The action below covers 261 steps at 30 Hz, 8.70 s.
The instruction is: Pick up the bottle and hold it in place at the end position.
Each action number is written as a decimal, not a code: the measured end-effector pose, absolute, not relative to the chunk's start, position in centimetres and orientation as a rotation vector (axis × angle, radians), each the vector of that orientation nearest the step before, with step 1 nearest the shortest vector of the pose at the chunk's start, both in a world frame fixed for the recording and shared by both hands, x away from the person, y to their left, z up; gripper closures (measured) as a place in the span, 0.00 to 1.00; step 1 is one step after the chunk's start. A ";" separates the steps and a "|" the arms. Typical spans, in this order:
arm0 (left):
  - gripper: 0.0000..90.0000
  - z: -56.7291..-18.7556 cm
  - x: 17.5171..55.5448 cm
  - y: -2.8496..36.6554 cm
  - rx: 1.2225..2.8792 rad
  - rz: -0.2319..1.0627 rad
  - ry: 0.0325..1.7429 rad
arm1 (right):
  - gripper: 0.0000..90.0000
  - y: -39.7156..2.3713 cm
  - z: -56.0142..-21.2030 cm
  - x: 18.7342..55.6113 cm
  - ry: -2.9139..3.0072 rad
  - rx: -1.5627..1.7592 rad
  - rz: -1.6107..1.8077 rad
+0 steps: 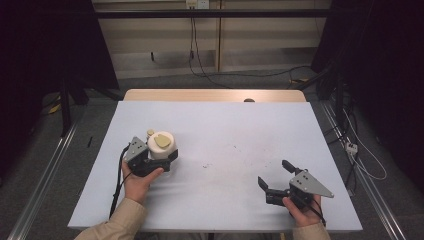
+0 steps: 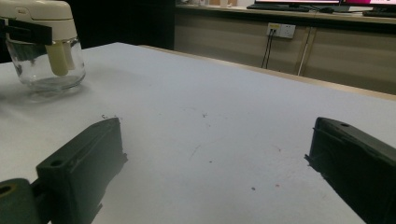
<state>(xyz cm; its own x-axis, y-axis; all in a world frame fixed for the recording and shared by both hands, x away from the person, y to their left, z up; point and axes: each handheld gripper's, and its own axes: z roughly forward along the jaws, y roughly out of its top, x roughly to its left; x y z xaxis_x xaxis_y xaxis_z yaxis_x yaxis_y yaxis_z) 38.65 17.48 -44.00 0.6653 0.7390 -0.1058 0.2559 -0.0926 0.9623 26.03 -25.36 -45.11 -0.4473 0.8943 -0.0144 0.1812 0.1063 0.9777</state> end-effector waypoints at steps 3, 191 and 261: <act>0.07 -43.7 38.6 16.7 1.664 0.485 0.811 | 0.03 -25.4 -45.0 26.0 1.729 1.054 1.393; 0.07 -44.4 44.9 1.3 1.742 0.414 0.716 | 0.03 -25.7 -45.1 26.3 1.713 1.061 1.424; 0.07 -46.0 44.3 2.4 1.716 0.409 0.682 | 0.03 -23.2 -44.3 30.0 1.811 1.128 1.405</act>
